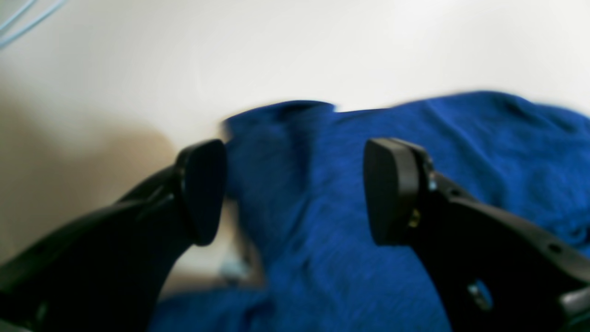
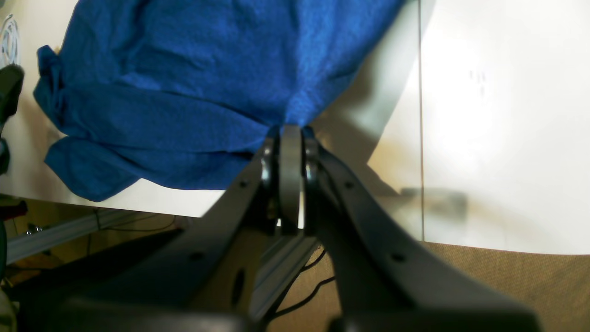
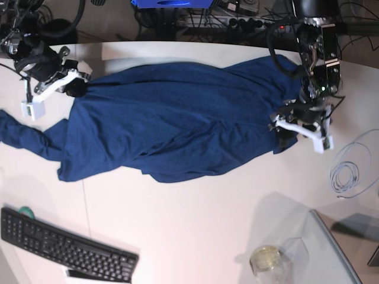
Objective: Layout the t-shirt on the table in an organized manner, then fold the t-shirt properly
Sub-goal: 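Regrasp the shirt edge with the left gripper beside the right gripper's hold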
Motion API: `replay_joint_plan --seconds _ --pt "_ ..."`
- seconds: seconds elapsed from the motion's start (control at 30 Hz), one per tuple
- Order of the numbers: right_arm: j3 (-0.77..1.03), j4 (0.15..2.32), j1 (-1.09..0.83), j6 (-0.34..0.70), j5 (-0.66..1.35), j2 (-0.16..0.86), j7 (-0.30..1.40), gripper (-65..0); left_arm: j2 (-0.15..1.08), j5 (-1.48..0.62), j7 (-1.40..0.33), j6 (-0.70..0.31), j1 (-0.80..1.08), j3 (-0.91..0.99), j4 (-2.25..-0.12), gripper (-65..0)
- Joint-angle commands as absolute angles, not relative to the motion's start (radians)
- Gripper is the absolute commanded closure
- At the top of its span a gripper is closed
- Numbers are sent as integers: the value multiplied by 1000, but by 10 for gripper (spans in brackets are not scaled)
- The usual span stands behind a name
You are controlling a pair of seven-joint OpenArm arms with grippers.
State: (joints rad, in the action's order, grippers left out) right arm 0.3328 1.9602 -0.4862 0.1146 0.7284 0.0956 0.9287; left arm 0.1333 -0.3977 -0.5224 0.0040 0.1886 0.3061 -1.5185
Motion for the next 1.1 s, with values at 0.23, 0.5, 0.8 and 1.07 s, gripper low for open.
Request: replay_joint_plan --seconds 0.23,0.5,0.8,1.07 --pt "334 1974 -489 124 739 107 917 -2 5 -400 -515 -54 228 490 -1531 -337" --pt "334 1974 -487 124 739 105 917 -2 2 -398 -516 -74 160 492 -1414 -314" --pt "334 1974 -487 124 736 108 917 -2 5 -392 -516 -74 134 492 -1365 -72" --pt "334 1974 -456 124 739 104 917 -2 50 -390 -598 -71 160 450 -1627 0"
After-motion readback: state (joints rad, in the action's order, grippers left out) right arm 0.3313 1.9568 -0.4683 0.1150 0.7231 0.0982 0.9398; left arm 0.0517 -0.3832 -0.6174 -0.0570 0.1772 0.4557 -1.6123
